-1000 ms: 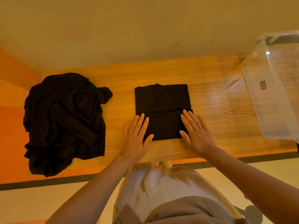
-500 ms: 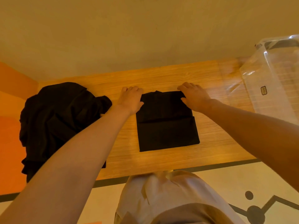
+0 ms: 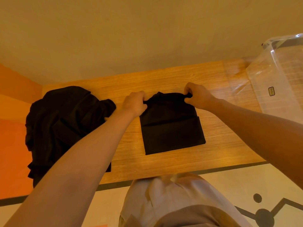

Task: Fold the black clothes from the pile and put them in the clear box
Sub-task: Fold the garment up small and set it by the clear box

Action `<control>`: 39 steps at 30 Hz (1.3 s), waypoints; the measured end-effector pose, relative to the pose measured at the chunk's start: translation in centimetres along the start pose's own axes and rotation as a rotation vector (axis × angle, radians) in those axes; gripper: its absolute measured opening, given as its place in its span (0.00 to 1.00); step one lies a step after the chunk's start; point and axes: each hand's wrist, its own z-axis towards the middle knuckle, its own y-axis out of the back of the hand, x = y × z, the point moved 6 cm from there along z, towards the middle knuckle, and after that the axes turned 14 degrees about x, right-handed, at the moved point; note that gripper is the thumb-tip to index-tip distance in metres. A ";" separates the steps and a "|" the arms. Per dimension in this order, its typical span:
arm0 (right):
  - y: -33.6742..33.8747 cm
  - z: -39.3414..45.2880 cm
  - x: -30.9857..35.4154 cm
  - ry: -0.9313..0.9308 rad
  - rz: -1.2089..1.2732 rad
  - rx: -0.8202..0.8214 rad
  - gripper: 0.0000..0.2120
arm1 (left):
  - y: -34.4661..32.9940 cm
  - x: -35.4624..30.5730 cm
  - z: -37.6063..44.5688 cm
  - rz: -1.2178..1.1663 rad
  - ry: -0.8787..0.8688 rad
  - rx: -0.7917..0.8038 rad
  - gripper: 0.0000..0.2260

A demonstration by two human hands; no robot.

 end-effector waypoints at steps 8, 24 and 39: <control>-0.6 -6.8 -0.2 0.271 0.124 -0.115 0.11 | -0.9 0.5 -7.1 -0.198 -0.209 -0.172 0.15; -7.6 -15.0 -3.8 0.428 -0.394 -0.223 0.13 | -9.4 2.3 -15.3 0.125 -0.390 -0.267 0.12; -13.9 -9.8 -1.9 0.247 -0.652 -0.029 0.27 | -15.5 -1.2 -10.2 0.356 -0.274 -0.174 0.27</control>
